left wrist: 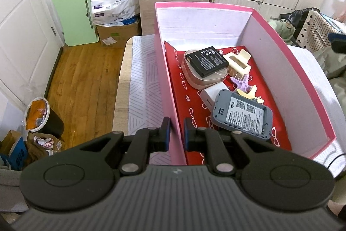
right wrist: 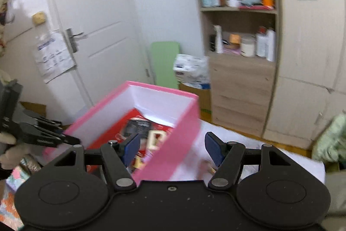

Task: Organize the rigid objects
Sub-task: 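Grasp the silver keys on the bed with the right tool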

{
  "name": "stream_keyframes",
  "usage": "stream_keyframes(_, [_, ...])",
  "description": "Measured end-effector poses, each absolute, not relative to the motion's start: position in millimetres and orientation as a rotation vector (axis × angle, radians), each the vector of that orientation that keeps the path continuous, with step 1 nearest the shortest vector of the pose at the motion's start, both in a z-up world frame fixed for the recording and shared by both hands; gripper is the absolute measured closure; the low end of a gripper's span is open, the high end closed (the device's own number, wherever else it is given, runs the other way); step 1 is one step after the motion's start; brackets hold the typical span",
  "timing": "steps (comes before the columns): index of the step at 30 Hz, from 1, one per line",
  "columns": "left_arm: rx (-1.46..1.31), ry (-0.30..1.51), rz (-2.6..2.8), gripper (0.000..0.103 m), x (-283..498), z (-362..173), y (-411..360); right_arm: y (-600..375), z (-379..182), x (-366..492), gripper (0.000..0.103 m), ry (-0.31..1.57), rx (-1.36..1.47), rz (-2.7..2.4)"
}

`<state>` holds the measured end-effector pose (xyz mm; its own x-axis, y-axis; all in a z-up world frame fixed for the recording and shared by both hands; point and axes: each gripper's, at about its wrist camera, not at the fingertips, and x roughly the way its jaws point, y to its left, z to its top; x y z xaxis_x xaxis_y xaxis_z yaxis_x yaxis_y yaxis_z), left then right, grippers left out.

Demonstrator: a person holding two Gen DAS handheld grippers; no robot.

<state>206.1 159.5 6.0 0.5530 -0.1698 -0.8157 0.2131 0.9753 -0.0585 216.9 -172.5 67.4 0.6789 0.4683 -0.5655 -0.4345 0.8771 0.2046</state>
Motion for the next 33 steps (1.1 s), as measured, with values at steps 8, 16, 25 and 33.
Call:
stream_keyframes(8, [0.059, 0.964, -0.204, 0.093, 206.4, 6.7, 155.6, -196.1, 14.9, 219.7, 0.042, 0.658, 0.092, 0.461])
stream_keyframes(16, [0.067, 0.970, -0.195, 0.093, 206.4, 7.0, 153.0, -173.4, -35.9, 240.7, 0.044, 0.667, 0.051, 0.498])
stream_keyframes(25, [0.062, 0.979, -0.199, 0.093, 206.9, 7.2, 153.8, -141.8, -49.9, 267.9, 0.052, 0.696, -0.141, 0.447])
stream_keyframes(33, [0.047, 0.982, -0.202, 0.093, 207.4, 7.5, 156.6, -147.3, -52.2, 282.5, 0.098, 0.710, -0.057, 0.381])
